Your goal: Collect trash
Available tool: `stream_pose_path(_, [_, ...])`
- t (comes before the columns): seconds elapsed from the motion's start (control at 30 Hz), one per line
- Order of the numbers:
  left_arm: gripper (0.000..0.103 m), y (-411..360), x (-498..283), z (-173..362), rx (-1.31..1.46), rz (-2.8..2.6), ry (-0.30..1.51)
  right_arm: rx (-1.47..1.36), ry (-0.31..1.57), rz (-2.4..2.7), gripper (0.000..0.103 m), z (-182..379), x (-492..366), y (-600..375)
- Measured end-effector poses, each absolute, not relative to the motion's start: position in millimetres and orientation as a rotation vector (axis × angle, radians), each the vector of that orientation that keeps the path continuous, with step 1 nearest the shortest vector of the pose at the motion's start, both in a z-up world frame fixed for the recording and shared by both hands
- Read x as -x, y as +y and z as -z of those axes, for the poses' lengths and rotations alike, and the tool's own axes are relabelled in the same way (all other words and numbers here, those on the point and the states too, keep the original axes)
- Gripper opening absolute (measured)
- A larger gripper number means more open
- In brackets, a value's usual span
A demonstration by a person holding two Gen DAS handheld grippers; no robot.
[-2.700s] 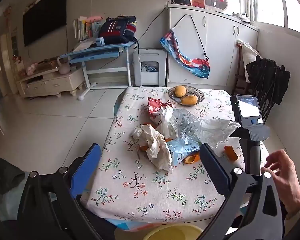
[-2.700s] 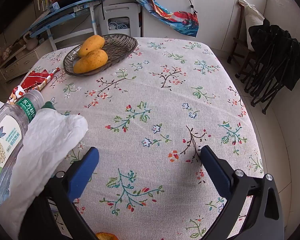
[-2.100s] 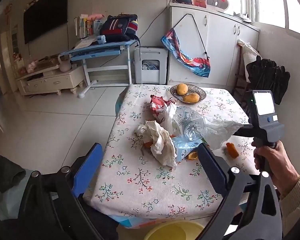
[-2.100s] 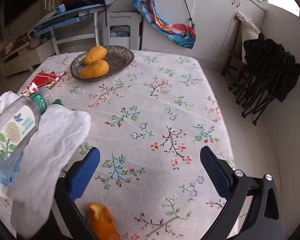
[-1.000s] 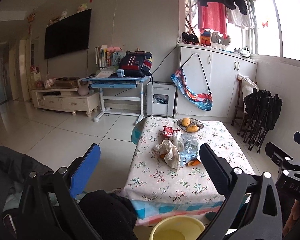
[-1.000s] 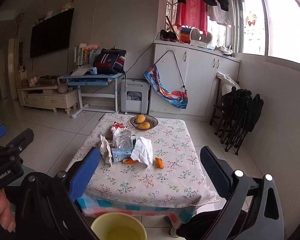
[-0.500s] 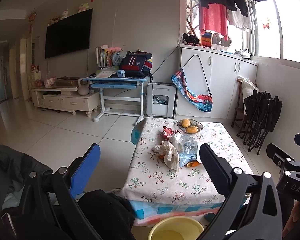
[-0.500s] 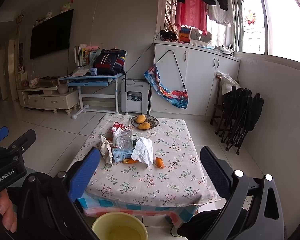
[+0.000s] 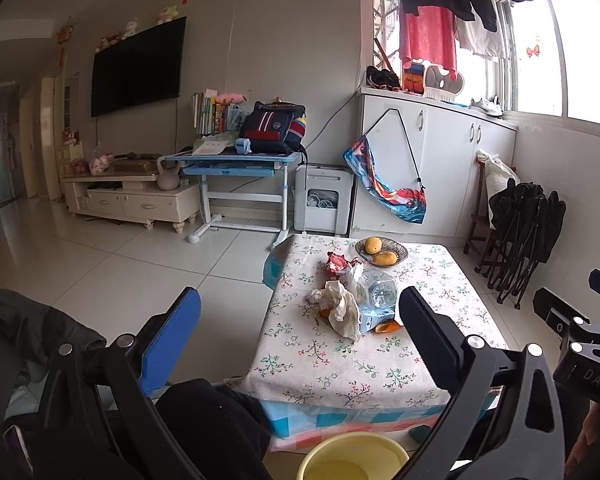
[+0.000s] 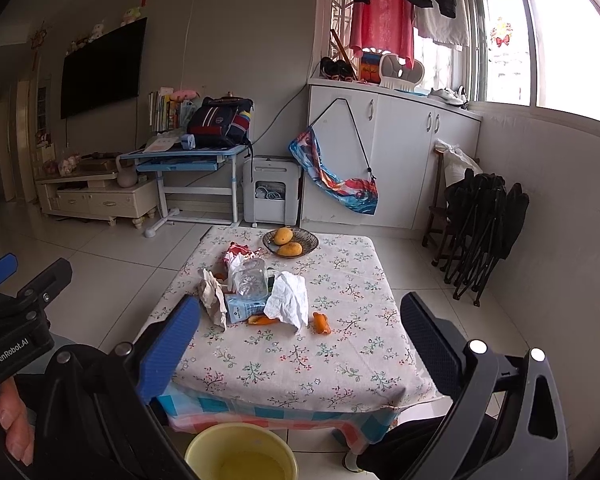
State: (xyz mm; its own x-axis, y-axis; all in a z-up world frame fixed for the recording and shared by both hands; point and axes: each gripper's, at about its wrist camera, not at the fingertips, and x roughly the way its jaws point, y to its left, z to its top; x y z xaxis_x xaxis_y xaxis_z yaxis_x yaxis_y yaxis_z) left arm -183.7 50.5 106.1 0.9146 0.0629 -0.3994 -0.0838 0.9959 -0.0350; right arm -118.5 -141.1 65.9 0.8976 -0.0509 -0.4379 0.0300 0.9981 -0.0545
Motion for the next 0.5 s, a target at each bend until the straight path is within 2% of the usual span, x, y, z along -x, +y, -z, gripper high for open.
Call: stream_pose_path(0.5, [0.096,50.3,183.8,-107.0,0.052,-0.075,0.41,0.045,0.456,0.04,0.096,-68.2,119.5,-141.2])
